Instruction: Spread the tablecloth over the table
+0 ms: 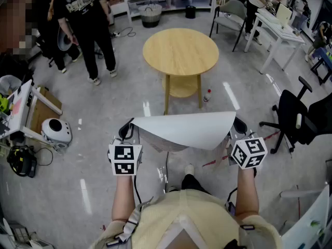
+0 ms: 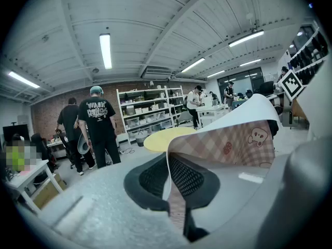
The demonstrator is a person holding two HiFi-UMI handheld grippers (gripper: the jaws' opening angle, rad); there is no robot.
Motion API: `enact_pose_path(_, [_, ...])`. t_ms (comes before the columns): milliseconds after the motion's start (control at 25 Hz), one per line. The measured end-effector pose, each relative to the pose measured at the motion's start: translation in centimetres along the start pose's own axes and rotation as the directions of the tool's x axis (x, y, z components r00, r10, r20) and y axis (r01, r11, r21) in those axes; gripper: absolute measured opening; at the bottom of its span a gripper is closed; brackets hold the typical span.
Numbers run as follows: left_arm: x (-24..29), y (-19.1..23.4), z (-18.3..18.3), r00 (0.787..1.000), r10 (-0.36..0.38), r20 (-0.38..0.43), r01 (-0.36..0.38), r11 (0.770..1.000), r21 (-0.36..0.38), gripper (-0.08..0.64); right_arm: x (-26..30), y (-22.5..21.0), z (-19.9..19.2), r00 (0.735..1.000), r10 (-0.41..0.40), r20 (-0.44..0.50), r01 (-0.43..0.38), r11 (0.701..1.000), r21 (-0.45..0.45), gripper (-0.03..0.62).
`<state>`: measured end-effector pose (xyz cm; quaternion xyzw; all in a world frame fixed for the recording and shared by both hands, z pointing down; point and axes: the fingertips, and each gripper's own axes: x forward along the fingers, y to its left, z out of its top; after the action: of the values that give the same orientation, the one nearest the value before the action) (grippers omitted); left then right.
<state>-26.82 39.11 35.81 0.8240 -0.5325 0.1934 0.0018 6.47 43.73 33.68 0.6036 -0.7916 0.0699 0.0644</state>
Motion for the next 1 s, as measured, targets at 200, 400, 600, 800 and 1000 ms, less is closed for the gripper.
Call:
enact_pose_path(200, [0.3, -0.2, -1.0, 1.000, -0.001, -0.017, 0.001, 1.000, -0.014, 0.008, 0.6, -0.2, -0.9, 1.000, 0.009, -0.018, -0.008, 1.000, 0.028, 0.008])
enact_pose_path(400, [1.2, 0.2, -0.5, 1.000, 0.003, -0.017, -0.003, 1.000, -0.004, 0.008, 1.8, -0.7, -0.3, 1.000, 0.019, -0.009, -0.019, 0.999, 0.044, 0.008])
enact_pose_path(600, [2.7, 0.5, 0.1, 1.000, 0.018, -0.018, -0.018, 1.000, -0.004, 0.008, 3.4, -1.6, 0.2, 0.999, 0.033, -0.013, -0.032, 0.999, 0.041, 0.008])
enact_pose_path(800, [4.5, 1.1, 1.3, 0.999, 0.034, -0.016, -0.033, 0.999, 0.011, 0.008, 5.1, -2.6, 1.2, 0.999, 0.046, -0.019, -0.045, 0.999, 0.026, 0.008])
enact_pose_path(1000, [6.5, 1.2, 2.4, 0.998, 0.055, -0.015, -0.055, 0.998, 0.016, 0.006, 6.9, -4.0, 2.1, 0.998, 0.065, -0.014, -0.064, 0.998, 0.010, 0.008])
